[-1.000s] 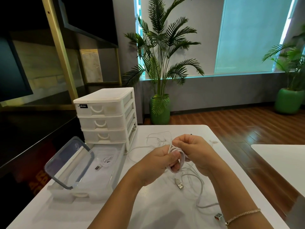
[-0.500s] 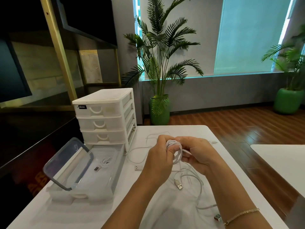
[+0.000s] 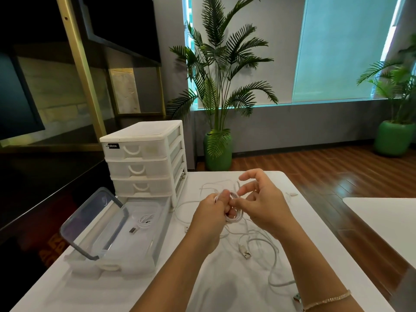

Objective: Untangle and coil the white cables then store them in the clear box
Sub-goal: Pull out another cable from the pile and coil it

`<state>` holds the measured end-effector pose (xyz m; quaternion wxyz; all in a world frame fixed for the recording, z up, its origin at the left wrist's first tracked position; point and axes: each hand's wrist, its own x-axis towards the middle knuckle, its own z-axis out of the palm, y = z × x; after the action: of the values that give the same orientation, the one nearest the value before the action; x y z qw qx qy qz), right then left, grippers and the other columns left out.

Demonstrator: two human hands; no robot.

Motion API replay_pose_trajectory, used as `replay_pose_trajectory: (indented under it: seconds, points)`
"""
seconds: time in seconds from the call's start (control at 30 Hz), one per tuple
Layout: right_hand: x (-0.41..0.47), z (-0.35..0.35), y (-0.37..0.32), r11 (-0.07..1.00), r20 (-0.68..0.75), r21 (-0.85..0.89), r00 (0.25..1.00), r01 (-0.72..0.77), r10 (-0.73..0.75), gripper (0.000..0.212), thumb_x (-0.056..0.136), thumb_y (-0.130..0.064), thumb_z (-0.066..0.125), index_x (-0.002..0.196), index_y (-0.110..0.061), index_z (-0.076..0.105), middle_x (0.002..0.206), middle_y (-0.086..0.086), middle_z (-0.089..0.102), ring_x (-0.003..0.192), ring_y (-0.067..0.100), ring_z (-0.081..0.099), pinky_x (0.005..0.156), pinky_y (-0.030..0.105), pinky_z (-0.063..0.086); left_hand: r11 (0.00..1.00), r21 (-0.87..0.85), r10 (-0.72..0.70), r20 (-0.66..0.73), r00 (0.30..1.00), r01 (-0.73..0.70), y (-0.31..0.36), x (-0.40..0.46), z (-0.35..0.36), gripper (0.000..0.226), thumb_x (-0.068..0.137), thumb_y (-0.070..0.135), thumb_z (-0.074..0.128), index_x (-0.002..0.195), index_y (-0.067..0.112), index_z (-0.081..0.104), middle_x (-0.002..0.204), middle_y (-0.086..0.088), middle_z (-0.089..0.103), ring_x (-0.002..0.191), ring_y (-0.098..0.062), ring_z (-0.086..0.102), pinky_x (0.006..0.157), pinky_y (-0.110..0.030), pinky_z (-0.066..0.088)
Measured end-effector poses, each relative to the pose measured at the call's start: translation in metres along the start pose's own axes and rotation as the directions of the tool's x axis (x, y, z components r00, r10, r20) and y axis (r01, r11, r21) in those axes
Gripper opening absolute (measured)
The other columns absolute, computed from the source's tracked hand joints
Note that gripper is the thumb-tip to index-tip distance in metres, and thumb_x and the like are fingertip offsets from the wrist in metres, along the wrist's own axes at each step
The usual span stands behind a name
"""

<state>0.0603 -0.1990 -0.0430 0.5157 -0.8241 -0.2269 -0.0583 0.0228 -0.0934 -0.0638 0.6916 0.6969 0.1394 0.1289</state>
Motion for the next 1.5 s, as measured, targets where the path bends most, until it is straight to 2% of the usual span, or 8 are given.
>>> replay_pose_trajectory:
  seconds: [0.13, 0.23, 0.4, 0.53, 0.63, 0.8, 1.23, 1.5]
  points:
    - [-0.002, -0.003, 0.000, 0.976, -0.008, -0.158, 0.988, 0.151, -0.154, 0.027, 0.079, -0.014, 0.071, 0.067, -0.032, 0.055, 0.073, -0.012, 0.054, 0.055, 0.005, 0.047, 0.057, 0.015, 0.039, 0.964, -0.254, -0.057, 0.103, 0.993, 0.082, 0.000, -0.001, -0.001, 0.036, 0.099, 0.032, 0.039, 0.074, 0.010, 0.052, 0.058, 0.002, 0.047, 0.059, -0.009, 0.047, 0.067, -0.024, 0.042]
    - [-0.001, -0.004, 0.000, 0.952, 0.026, -0.255, 0.986, 0.167, -0.166, 0.006, 0.079, -0.023, 0.071, 0.082, -0.028, 0.073, 0.082, -0.009, 0.054, 0.061, 0.000, 0.045, 0.057, 0.007, 0.033, 0.964, -0.259, -0.037, 0.096, 0.995, 0.061, -0.001, -0.001, -0.001, 0.035, 0.099, 0.033, 0.037, 0.079, 0.010, 0.054, 0.058, 0.002, 0.047, 0.058, -0.008, 0.046, 0.068, -0.023, 0.044]
    - [-0.002, 0.003, -0.003, 0.921, 0.015, -0.354, 0.985, 0.164, -0.169, 0.018, 0.085, -0.030, 0.063, 0.098, -0.023, 0.074, 0.098, -0.003, 0.061, 0.077, 0.006, 0.049, 0.068, 0.018, 0.043, 0.990, -0.130, 0.047, -0.016, 0.999, -0.048, -0.001, 0.004, -0.001, 0.033, 0.098, 0.037, 0.036, 0.104, 0.013, 0.058, 0.077, 0.000, 0.055, 0.079, -0.013, 0.053, 0.093, -0.036, 0.046]
    - [-0.005, 0.008, -0.005, 0.915, 0.057, -0.377, 0.990, 0.143, -0.132, 0.020, 0.089, -0.027, 0.056, 0.097, -0.022, 0.073, 0.096, -0.003, 0.059, 0.085, 0.011, 0.054, 0.073, 0.023, 0.046, 0.987, -0.056, 0.148, -0.013, 0.989, -0.149, -0.004, 0.005, -0.003, 0.026, 0.098, 0.035, 0.036, 0.093, 0.019, 0.056, 0.082, -0.001, 0.060, 0.075, -0.011, 0.056, 0.072, -0.022, 0.051]
    - [-0.005, 0.007, -0.005, 0.948, 0.049, -0.305, 0.995, 0.095, -0.084, 0.025, 0.088, -0.025, 0.054, 0.077, -0.010, 0.072, 0.080, 0.002, 0.061, 0.067, 0.007, 0.049, 0.060, 0.017, 0.039, 0.960, 0.130, 0.251, -0.007, 0.968, -0.248, -0.007, 0.005, -0.003, 0.022, 0.099, 0.035, 0.035, 0.090, 0.023, 0.051, 0.081, 0.001, 0.058, 0.075, -0.013, 0.054, 0.071, -0.029, 0.050]
    - [-0.006, 0.006, -0.009, 0.990, 0.070, -0.037, 0.988, -0.133, 0.135, 0.038, 0.089, -0.029, 0.049, 0.061, -0.006, 0.061, 0.067, 0.008, 0.060, 0.059, 0.011, 0.047, 0.056, 0.025, 0.036, 0.789, 0.483, 0.415, 0.038, 0.909, -0.381, -0.007, 0.005, -0.006, 0.028, 0.098, 0.037, 0.032, 0.111, 0.017, 0.048, 0.094, 0.006, 0.055, 0.081, -0.009, 0.054, 0.064, -0.010, 0.042]
    - [-0.004, -0.018, -0.010, 0.980, 0.125, 0.014, 0.973, -0.198, 0.195, 0.038, 0.093, -0.038, 0.048, 0.065, -0.016, 0.059, 0.060, 0.001, 0.056, 0.057, 0.012, 0.049, 0.056, 0.021, 0.037, 0.662, 0.655, 0.320, 0.191, 0.928, -0.364, -0.005, 0.011, -0.023, 0.015, 0.099, 0.036, 0.033, 0.098, 0.022, 0.038, 0.091, 0.006, 0.050, 0.067, -0.004, 0.045, 0.054, -0.010, 0.032]
    - [0.003, -0.019, 0.002, 0.957, -0.051, 0.228, 0.979, -0.181, 0.197, 0.028, 0.093, -0.028, 0.052, 0.075, -0.010, 0.063, 0.045, -0.003, 0.046, 0.046, 0.013, 0.039, 0.048, 0.025, 0.036, 0.853, 0.417, 0.269, 0.166, 0.949, -0.314, -0.006, 0.011, -0.027, 0.014, 0.092, 0.018, 0.051, 0.084, 0.028, 0.046, 0.080, 0.007, 0.052, 0.072, -0.012, 0.052, 0.061, -0.017, 0.045]
